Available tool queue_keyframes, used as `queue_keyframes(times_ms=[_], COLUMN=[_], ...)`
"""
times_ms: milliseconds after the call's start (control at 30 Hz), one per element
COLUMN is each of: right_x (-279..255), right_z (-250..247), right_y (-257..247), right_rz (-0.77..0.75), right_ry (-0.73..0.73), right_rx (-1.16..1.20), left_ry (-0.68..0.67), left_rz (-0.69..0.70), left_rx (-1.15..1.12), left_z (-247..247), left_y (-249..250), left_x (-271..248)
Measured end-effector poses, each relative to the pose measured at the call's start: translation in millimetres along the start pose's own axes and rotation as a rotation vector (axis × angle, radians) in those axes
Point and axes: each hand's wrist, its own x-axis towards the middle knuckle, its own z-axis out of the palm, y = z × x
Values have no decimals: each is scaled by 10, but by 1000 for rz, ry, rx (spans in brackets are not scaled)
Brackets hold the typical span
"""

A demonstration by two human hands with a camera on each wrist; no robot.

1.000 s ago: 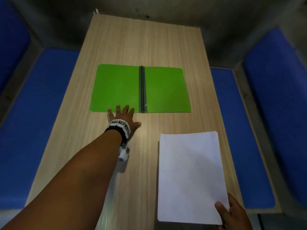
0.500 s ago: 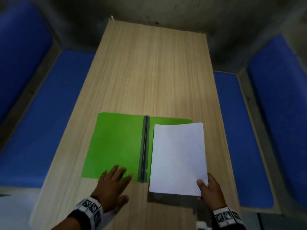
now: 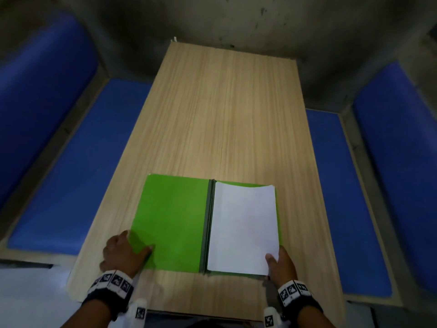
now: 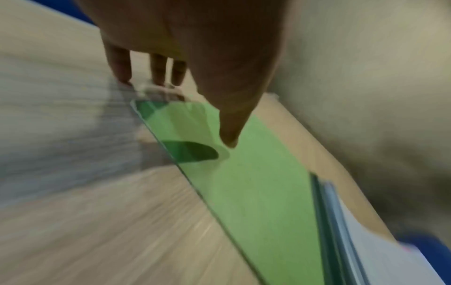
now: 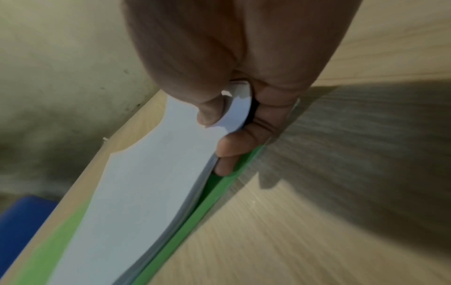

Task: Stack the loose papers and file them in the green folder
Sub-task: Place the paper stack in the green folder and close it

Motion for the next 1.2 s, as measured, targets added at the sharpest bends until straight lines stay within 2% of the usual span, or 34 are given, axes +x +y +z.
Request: queue_keyframes(times_ms=[67,167,267,333,400,500,600,700,800,900,933,1033,1100,1167,1200], right_x=[10,3,20,27,47,62,112,136,183,239,239,179,74,-115,-212], right_z=[43,112,154,164,172,158,105,21,-64,-207,-276,-542,-740,-840,-838], right_y=[-22,-51,-82,-113,-135,-151,-94,-64,-56,-115,-126,-153,-185,-240,-227], right_rz=[-1,7,18,35,51,48,-3,-64,-87,-126,-151,-270,-404,-620,-747], right_ry=[10,14,29,34,49,79,94,125,103,52,59,135,221,268,237], right_rx=[-52,-120,-143,-171,-199,-269,-314,-439,-578,-402,-293,2,25,-91,-188], left_ry=[-26,-44,-80,-149,-187,-163,-214,-346,-513,-679,-668,-482,-375,-397,-416], left_rz=[-106,-179,-216,-195,-133,-36,158,389,597,769,825,1014,1107,1089,1092], left_rx=[37,-24,-88,-119,-167,-287,-403,-605,-677,-564,-469,-27,269,380,414], left_z=[-37,72,59,-52,-211,-489,-805,-1042,-1070,-882,-791,-428,-185,-20,31], left_y=[61,109,116,120,149,233,405,645,897,1146,1214,1244,1194,1138,1103], left_x=[41,165,307,334,303,174,-97,-420,-657,-825,-865,-839,-780,-737,-740])
